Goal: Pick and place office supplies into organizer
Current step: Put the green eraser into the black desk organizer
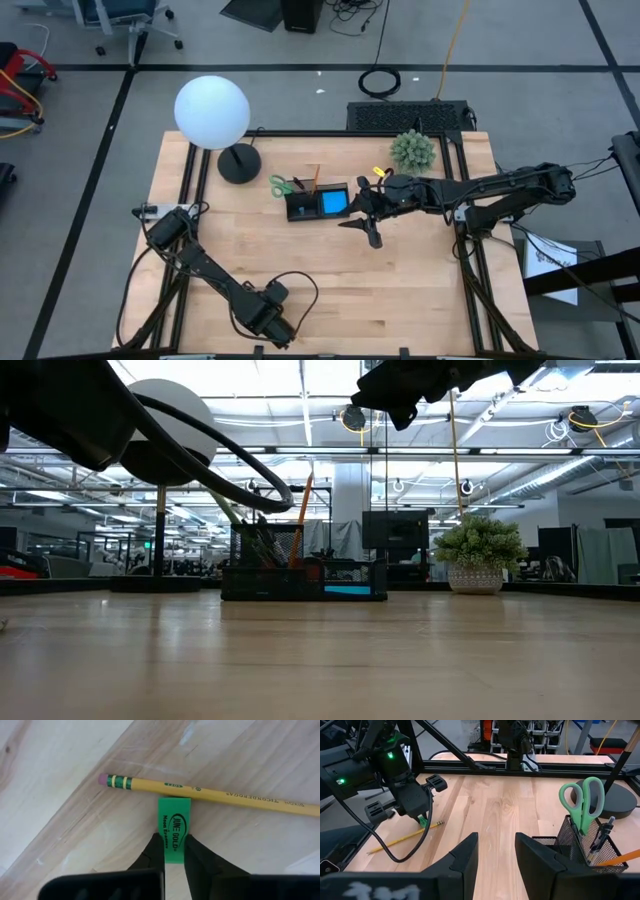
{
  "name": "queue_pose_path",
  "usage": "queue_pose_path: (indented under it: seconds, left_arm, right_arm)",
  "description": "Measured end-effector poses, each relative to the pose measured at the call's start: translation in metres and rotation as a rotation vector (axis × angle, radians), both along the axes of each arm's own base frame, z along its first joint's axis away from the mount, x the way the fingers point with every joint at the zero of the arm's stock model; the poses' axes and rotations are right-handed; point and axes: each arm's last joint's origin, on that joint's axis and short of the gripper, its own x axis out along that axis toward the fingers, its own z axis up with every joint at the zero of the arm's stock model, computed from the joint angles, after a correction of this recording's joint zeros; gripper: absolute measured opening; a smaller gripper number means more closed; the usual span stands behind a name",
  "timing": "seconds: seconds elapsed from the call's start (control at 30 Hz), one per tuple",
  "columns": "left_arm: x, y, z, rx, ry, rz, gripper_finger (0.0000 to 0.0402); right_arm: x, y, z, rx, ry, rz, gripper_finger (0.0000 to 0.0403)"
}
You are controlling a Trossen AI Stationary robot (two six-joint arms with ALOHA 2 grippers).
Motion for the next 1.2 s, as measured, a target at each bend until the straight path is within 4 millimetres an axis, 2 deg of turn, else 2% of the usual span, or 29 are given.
queue_pose_path:
  seconds: [0.33,0.9,1.2]
  left_arm:
    - [-0.003,0.001,0.016,0.007,-0.054,0.000,0.0030]
    - [-0.006,0.002,0.025,0.008,-0.055,-0.025,0.0024]
    - [-0.010,0.014,0.052,0.066,-0.131,-0.044,0.0024]
  right_arm:
    - [0.000,0.000,0.000,0.000,0.000,0.000,0.0118]
    - [0.000,0.000,0.000,-0.004,-0.001,0.001,0.0118]
    - [0.000,0.000,0.000,-0.004,-0.001,0.001,0.0118]
